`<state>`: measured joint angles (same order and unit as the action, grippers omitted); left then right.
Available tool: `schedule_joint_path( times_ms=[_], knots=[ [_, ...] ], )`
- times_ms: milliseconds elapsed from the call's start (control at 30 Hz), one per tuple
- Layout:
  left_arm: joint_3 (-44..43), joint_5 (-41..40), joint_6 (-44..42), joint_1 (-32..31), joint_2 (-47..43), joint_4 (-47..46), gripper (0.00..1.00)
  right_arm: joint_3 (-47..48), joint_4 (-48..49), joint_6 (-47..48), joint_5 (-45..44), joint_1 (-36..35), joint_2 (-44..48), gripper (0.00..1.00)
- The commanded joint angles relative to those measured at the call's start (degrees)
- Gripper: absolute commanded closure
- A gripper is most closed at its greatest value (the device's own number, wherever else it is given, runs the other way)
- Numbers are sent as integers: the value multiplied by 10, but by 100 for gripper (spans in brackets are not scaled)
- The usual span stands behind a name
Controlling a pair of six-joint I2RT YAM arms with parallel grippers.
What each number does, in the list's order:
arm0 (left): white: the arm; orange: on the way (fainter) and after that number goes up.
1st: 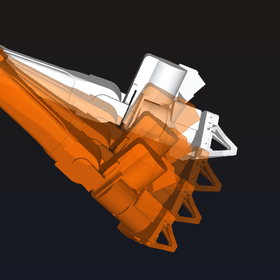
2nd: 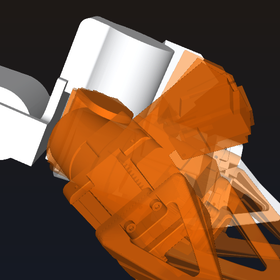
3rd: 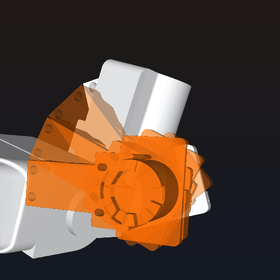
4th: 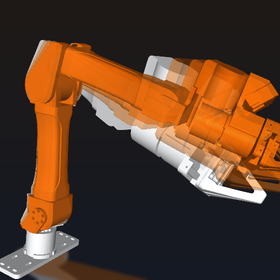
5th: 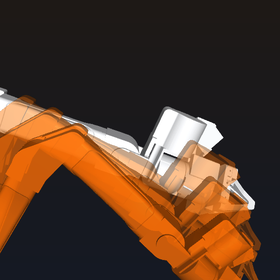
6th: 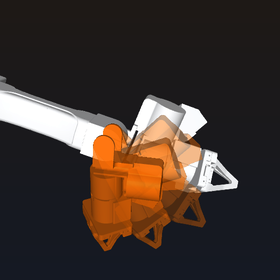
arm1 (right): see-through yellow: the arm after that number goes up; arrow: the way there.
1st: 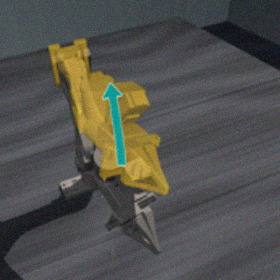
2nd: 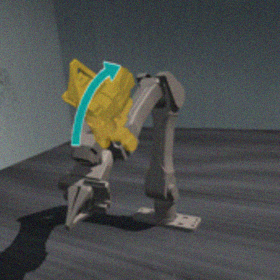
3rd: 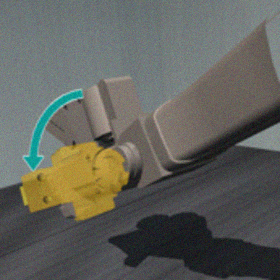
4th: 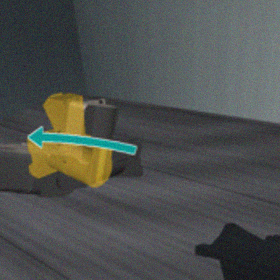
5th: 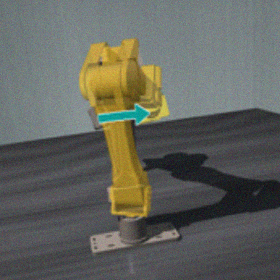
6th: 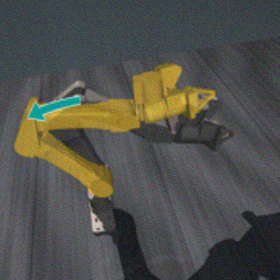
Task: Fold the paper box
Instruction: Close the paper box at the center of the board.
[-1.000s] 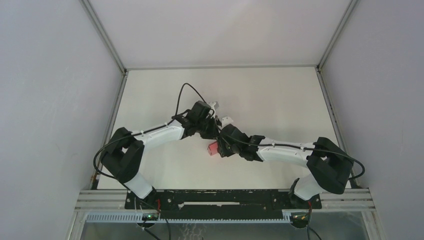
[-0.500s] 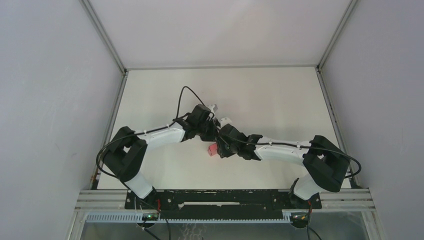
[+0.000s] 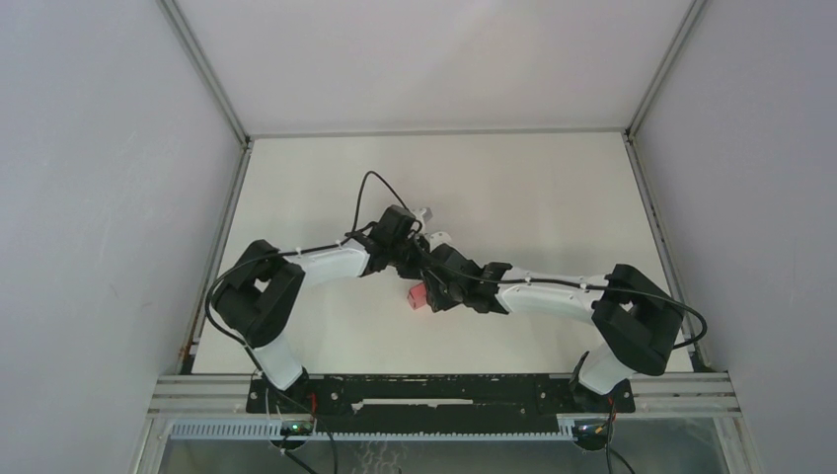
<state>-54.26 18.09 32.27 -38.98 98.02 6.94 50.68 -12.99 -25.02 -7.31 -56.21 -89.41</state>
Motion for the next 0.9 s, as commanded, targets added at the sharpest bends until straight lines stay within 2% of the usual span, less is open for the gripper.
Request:
schedule_joint_path(
  times_ms=[0,467,867],
  knots=[
    [-16,89,-21,-12,14,-1,100,31,57,-5,-40,-4,16,60],
    [-19,108,-27,62,2,-2,100,-5,46,20,-16,16,85,59],
    [-33,112,-40,74,27,2,100,-13,-8,68,19,58,143,58]
  ],
)
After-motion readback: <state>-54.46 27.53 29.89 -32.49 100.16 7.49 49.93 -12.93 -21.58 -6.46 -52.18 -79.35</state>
